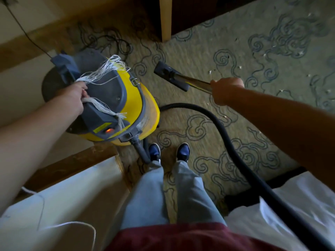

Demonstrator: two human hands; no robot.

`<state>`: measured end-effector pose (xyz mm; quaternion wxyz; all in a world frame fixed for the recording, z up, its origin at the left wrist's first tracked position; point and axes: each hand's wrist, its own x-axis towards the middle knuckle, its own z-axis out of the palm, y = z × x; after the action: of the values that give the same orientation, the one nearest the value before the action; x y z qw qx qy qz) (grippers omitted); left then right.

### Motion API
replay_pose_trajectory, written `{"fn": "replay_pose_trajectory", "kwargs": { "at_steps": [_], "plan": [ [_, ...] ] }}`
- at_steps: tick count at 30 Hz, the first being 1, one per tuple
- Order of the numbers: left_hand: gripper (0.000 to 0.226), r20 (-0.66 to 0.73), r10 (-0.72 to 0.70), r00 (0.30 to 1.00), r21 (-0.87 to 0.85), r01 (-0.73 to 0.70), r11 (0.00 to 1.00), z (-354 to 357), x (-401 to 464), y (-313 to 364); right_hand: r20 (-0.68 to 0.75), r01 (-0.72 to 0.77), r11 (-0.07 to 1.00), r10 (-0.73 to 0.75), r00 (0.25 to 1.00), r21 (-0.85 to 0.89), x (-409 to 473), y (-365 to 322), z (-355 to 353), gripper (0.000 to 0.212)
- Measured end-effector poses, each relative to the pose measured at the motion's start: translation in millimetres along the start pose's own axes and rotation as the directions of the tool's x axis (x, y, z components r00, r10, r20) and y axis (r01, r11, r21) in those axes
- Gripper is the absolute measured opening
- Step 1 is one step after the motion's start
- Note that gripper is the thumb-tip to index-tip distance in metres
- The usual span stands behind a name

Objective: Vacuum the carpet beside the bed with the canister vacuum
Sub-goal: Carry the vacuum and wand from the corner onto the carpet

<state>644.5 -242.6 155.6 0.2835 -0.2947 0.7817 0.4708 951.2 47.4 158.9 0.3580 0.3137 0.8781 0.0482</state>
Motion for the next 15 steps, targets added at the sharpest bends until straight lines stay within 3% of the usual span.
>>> {"fn": "replay_pose_trajectory", "kwargs": {
  "at_steps": [8,11,15],
  "plan": [
    [0.042,0.006,0.013,1.000,0.004,-0.013,1.000,-16,-6,38,0.092,0.013,0.995,-0.004,0.996,-0.099,-33,18,-25,0.027],
    [0.038,-0.054,0.047,0.997,-0.043,-0.049,0.998,-19,0,49,0.069,0.023,0.996,-0.017,0.997,-0.083,-17,13,-26,0.035],
    [0.037,-0.026,0.082,0.996,-0.069,-0.083,0.994,-5,21,51,0.089,0.010,0.999,-0.014,0.996,0.041,11,-3,-7,0.051]
  ]
}}
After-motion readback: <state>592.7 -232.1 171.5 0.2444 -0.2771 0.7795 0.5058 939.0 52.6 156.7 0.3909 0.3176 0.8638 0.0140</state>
